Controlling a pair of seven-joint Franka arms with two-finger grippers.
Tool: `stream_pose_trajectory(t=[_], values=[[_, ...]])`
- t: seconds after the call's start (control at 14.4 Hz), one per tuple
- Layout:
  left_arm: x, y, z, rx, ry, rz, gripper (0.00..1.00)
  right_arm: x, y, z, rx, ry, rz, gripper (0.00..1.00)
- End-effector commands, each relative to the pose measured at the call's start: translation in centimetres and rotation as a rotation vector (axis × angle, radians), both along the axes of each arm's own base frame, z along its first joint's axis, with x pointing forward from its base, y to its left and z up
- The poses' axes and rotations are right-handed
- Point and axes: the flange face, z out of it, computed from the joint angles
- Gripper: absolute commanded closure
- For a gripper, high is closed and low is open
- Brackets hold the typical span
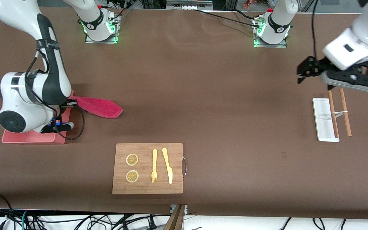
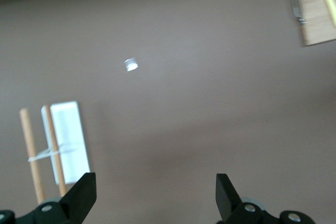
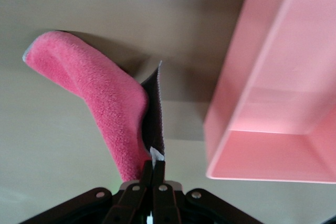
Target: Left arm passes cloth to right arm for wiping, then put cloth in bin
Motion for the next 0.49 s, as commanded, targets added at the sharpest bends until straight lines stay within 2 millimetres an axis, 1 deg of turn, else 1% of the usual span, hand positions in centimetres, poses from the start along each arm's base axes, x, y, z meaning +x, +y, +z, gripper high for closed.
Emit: stream_pose_trajectory(t=[0.0, 0.07, 0.14, 0.21, 0.28, 0.35, 0.42], values=[[-1.3, 4.1, -0.7, -0.019, 0.0, 0.075, 0.0, 0.4, 0.0, 2.7, 0.008, -0.021, 0.068, 1.0], [-1.5, 4.5, -0.5, -0.018, -0.003, 0.085, 0.0, 0.6, 0.2, 3.8, 0.003, -0.025, 0.074, 1.0], [-2.1, 4.6, -0.5, -0.019, -0.001, 0.1, 0.0, 0.7, 0.7, 4.9, -0.016, -0.019, 0.084, 1.0], [-2.7, 4.7, -0.6, -0.02, -0.007, 0.148, 0.0, 0.8, 1.5, 5.2, -0.024, -0.018, 0.091, 1.0], [-3.2, 4.9, -0.4, -0.015, -0.01, 0.195, 0.0, 0.8, 2.7, 4.8, -0.033, -0.016, 0.092, 1.0], [-3.5, 5.1, -0.5, -0.015, -0.009, 0.203, 0.0, 0.9, 3.8, 4.0, -0.043, -0.024, 0.077, 1.0], [-3.4, 5.7, -0.8, -0.021, -0.002, 0.213, 0.0, 1.2, 4.6, 2.7, -0.052, -0.028, 0.057, 1.0]])
